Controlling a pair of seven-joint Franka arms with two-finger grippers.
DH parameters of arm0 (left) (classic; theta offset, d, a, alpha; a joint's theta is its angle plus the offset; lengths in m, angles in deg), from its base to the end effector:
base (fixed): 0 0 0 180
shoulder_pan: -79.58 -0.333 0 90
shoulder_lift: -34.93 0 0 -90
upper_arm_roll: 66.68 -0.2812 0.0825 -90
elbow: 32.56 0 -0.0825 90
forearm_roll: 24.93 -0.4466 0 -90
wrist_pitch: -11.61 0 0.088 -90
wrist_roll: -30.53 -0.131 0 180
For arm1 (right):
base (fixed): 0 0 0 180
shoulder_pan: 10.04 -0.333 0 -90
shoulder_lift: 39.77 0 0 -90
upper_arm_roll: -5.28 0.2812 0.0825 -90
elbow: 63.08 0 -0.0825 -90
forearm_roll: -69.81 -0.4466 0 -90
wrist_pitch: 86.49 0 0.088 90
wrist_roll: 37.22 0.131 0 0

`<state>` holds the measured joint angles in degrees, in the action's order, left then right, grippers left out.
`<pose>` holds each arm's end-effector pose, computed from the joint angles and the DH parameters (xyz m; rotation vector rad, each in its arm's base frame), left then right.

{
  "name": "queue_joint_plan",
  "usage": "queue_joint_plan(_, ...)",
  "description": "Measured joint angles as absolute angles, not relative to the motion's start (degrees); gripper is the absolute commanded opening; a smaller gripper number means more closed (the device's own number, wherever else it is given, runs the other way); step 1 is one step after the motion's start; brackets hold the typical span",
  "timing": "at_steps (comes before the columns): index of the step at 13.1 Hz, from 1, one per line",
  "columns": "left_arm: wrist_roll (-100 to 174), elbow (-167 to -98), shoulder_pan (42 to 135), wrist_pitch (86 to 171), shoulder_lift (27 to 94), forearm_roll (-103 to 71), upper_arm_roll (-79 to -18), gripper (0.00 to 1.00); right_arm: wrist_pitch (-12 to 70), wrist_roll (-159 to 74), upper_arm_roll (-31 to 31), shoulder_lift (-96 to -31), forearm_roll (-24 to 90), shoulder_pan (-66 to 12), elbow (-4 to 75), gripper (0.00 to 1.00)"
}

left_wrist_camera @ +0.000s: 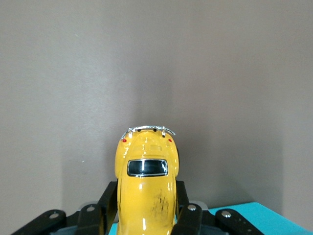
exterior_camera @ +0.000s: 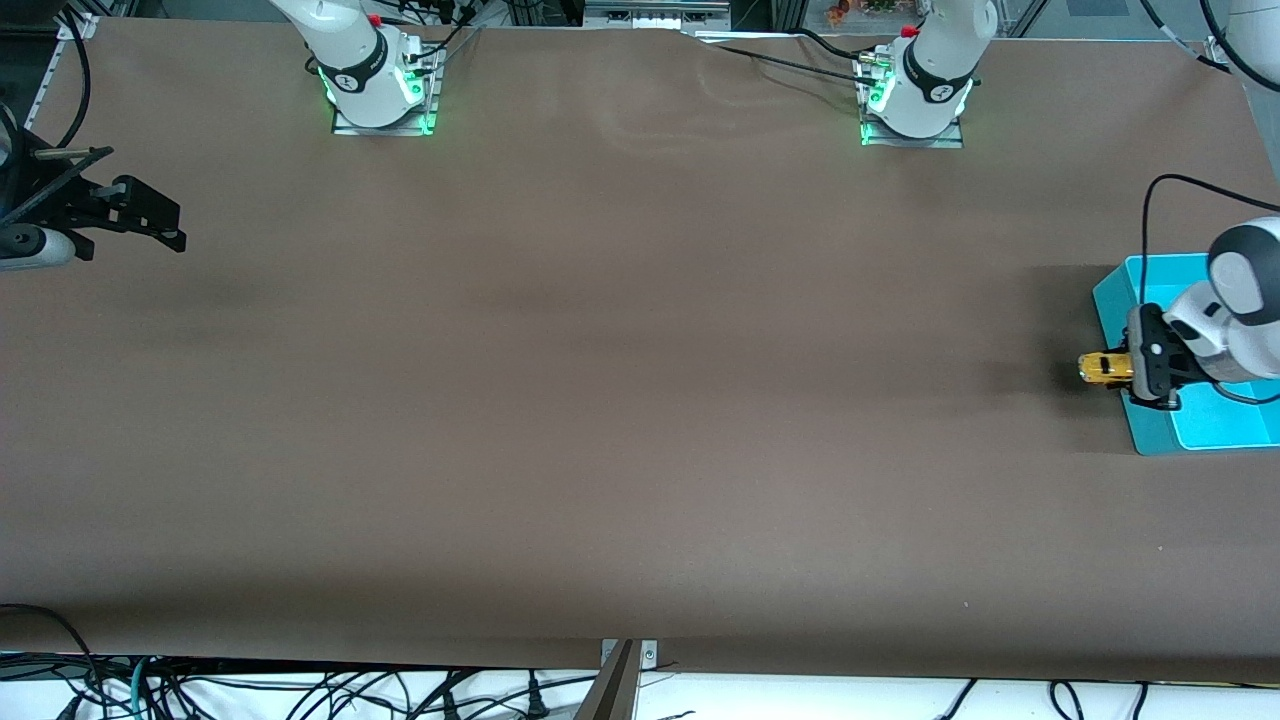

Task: Wind and store yellow beetle car
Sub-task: 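Lift the car and lower it into the cyan bin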

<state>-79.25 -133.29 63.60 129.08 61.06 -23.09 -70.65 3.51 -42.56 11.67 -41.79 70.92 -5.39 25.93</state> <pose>0.6312 0.2257 0.2043 2.1335 -2.1006 -0.1088 0.6258 0.0156 0.5532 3.1206 0.1933 -0.0285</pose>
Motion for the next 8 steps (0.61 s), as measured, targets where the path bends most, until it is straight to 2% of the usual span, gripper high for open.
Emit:
queue_joint_plan(4, -78.99, -123.91, 62.32, 119.31, 60.95, -23.04, -71.11, 0.10, 3.49, -42.56, 11.65, -41.79, 70.93, -5.38, 25.92, 1.00)
queue_joint_plan(8, -81.13, -123.03, 52.49, 118.17, 63.26, -23.22, -71.57, 0.12, 3.45, -42.56, 11.61, -41.79, 70.95, -5.37, 25.92, 1.00)
